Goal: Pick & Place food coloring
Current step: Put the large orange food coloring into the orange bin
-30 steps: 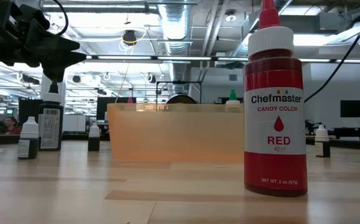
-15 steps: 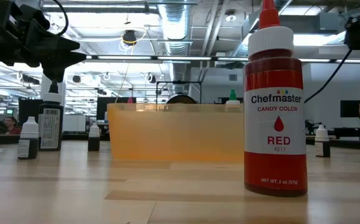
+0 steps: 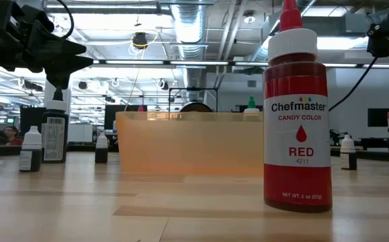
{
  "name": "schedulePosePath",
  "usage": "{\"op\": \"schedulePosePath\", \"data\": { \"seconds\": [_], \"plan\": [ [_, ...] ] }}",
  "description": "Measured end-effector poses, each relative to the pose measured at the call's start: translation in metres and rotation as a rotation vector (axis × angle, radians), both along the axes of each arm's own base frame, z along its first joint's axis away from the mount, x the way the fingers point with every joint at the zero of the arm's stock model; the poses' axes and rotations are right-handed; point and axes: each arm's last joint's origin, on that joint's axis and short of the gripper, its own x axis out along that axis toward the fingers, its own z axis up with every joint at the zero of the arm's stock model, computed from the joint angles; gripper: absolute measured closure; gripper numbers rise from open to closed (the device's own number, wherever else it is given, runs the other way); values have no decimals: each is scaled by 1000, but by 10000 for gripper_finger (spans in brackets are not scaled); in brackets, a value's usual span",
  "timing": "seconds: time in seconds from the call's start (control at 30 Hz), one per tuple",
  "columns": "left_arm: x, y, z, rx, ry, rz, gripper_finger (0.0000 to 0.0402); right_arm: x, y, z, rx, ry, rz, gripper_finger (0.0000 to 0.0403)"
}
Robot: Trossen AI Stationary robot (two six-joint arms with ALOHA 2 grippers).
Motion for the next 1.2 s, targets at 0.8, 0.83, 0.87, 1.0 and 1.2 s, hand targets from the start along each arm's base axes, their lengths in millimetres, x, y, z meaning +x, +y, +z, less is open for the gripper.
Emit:
{"op": "schedulePosePath", "data": {
  "seconds": [0.8, 0.83, 0.87, 1.0, 1.2],
  "plan": [
    [0, 0, 0, 0, 0, 0, 233, -2, 2, 0, 18, 11, 0, 257],
    [0, 0, 0, 0, 0, 0, 233, -2, 2, 0, 18, 11, 0, 256],
    [0, 0, 0, 0, 0, 0, 233, -2, 2, 0, 18, 11, -1, 257],
    [0, 0, 0, 0, 0, 0, 233, 0, 4, 4, 23, 12, 0, 267],
    [0, 0, 0, 1, 0, 0, 233, 3, 8, 16, 22, 13, 0, 263]
  ]
}}
